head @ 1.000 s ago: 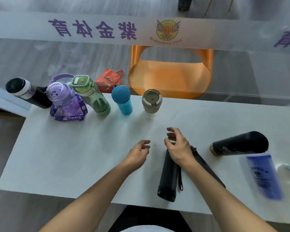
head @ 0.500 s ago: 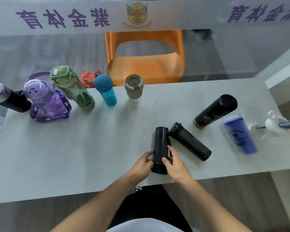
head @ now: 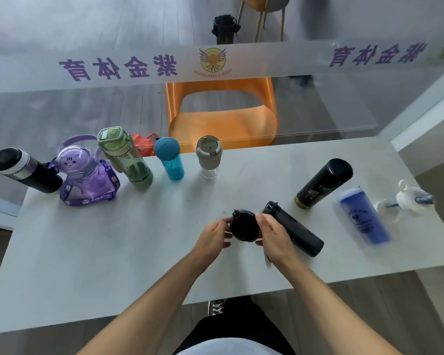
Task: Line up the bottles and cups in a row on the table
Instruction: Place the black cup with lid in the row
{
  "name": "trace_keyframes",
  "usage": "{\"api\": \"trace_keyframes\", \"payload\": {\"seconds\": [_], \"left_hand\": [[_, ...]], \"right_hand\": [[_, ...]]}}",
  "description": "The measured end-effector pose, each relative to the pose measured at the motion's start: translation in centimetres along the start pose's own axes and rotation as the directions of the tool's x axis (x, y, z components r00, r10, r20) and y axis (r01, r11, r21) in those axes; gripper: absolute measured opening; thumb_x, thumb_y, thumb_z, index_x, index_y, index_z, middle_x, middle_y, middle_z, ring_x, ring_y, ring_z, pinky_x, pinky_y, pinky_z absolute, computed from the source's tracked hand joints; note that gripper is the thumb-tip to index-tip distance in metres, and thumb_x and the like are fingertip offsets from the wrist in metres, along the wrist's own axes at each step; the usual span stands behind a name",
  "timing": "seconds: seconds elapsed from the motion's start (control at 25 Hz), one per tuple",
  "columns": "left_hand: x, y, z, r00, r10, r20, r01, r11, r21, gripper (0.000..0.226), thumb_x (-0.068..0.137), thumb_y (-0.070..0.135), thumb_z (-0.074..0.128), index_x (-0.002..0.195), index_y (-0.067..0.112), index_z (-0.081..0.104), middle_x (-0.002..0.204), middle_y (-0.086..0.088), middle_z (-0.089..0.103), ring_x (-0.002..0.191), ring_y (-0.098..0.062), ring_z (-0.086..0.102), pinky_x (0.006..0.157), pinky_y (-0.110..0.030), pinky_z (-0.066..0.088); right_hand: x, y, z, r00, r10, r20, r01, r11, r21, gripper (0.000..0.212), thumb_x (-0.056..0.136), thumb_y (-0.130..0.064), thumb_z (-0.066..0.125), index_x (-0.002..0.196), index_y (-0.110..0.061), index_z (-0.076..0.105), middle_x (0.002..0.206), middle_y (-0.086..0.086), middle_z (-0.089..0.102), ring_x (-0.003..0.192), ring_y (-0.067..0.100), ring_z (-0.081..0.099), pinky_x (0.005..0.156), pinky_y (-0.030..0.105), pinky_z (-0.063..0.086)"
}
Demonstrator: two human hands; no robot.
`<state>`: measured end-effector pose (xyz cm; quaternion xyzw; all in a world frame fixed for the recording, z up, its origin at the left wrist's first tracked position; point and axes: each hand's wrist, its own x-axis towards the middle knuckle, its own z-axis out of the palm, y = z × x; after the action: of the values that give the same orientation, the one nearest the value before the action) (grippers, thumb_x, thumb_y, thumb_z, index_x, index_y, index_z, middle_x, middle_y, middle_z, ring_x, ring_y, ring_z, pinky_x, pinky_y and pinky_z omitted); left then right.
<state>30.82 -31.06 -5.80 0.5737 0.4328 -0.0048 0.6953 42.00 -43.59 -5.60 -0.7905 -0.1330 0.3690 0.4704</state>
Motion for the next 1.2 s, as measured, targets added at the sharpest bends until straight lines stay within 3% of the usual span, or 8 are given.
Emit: {"api": "trace_keyframes", "payload": {"seconds": [0.12,0.32,0.48,0.64,0.76,0.92,1.04,1.2], "left_hand": [[0.0,0.9,0.4,0.999,0.033,0.013,-0.033,0.999,0.042,0.040,0.099,0.013,0.034,0.128,0.022,0.059,0.108,0.000,0.064,0.097,-0.018,0.059,0.095,-0.043,0.051],[0.1,0.6,0.8,0.997,0.072,0.021,-0.074,0.990,0.116,0.046,0.096,0.010,0.038,0.137,0.025,0.053,0.126,0.002,0.061,0.113,-0.020,0.060,0.094,-0.040,0.052],[0.6,0.1,1.1,0.994,0.111,0.014,-0.112,0.980,0.163,0.052,0.094,0.009,0.042,0.142,0.029,0.048,0.132,0.011,0.056,0.104,-0.008,0.062,0.097,-0.038,0.053],[1.8,0.9,1.5,0.996,0.089,0.003,-0.088,0.985,0.145,0.055,0.092,0.008,0.039,0.139,0.036,0.046,0.099,0.036,0.061,0.089,-0.012,0.058,0.091,-0.043,0.053],[3.3,2.3,2.3,0.997,0.082,-0.007,-0.080,0.989,0.126,0.058,0.091,0.007,0.038,0.142,0.034,0.045,0.087,0.032,0.061,0.091,-0.014,0.051,0.083,-0.038,0.050],[7.2,6.6,3.4,0.995,0.093,-0.046,-0.086,0.986,0.140,0.057,0.096,0.006,0.042,0.147,0.031,0.038,0.118,0.028,0.057,0.090,-0.008,0.061,0.093,-0.041,0.052],[10.8,9.5,3.5,0.993,0.093,-0.069,-0.083,0.987,0.135,0.058,0.097,0.008,0.042,0.150,0.028,0.034,0.145,0.012,0.048,0.107,-0.004,0.060,0.102,-0.041,0.050],[13.9,11.5,3.3,0.991,0.080,-0.110,-0.068,0.991,0.115,0.059,0.097,0.010,0.041,0.151,0.030,0.032,0.150,0.010,0.044,0.111,-0.010,0.058,0.103,-0.041,0.049]], "right_hand": [[0.9,-0.6,-0.1,0.999,0.002,-0.040,-0.001,1.000,0.020,0.036,0.098,-0.053,0.043,0.111,-0.028,0.065,0.109,-0.007,0.069,0.108,0.016,0.064,0.092,0.040,0.054],[1.7,-0.9,-0.9,0.998,0.032,-0.059,-0.026,0.994,0.110,0.026,0.105,-0.037,0.039,0.115,-0.033,0.062,0.113,-0.017,0.063,0.112,0.002,0.057,0.094,0.018,0.038],[3.0,0.3,-1.0,0.999,0.035,-0.037,-0.029,0.988,0.151,0.039,0.095,-0.052,0.044,0.117,-0.028,0.065,0.119,-0.008,0.069,0.119,0.008,0.060,0.109,0.039,0.043],[5.1,0.1,-1.0,1.000,-0.006,0.018,0.003,0.985,0.173,0.046,0.091,-0.055,0.041,0.118,-0.027,0.066,0.119,-0.006,0.070,0.120,0.012,0.061,0.110,0.043,0.042],[7.7,-0.5,-1.5,0.999,-0.024,0.022,0.020,0.982,0.186,0.046,0.092,-0.052,0.039,0.120,-0.027,0.064,0.121,-0.004,0.069,0.122,0.015,0.061,0.110,0.042,0.043],[12.6,-2.9,-2.6,1.000,-0.006,0.000,0.006,0.981,0.193,0.057,0.084,-0.060,0.040,0.127,-0.029,0.062,0.129,-0.004,0.066,0.123,0.016,0.060,0.111,0.046,0.043],[16.3,-5.2,-3.2,1.000,-0.016,-0.004,0.017,0.983,0.182,0.039,0.090,-0.054,0.039,0.117,-0.038,0.062,0.127,-0.004,0.066,0.122,0.017,0.060,0.110,0.047,0.043],[19.7,-6.9,-3.5,0.998,-0.052,0.039,0.045,0.986,0.162,0.041,0.088,-0.061,0.038,0.116,-0.042,0.061,0.127,-0.006,0.065,0.121,0.016,0.060,0.109,0.046,0.044]]}}
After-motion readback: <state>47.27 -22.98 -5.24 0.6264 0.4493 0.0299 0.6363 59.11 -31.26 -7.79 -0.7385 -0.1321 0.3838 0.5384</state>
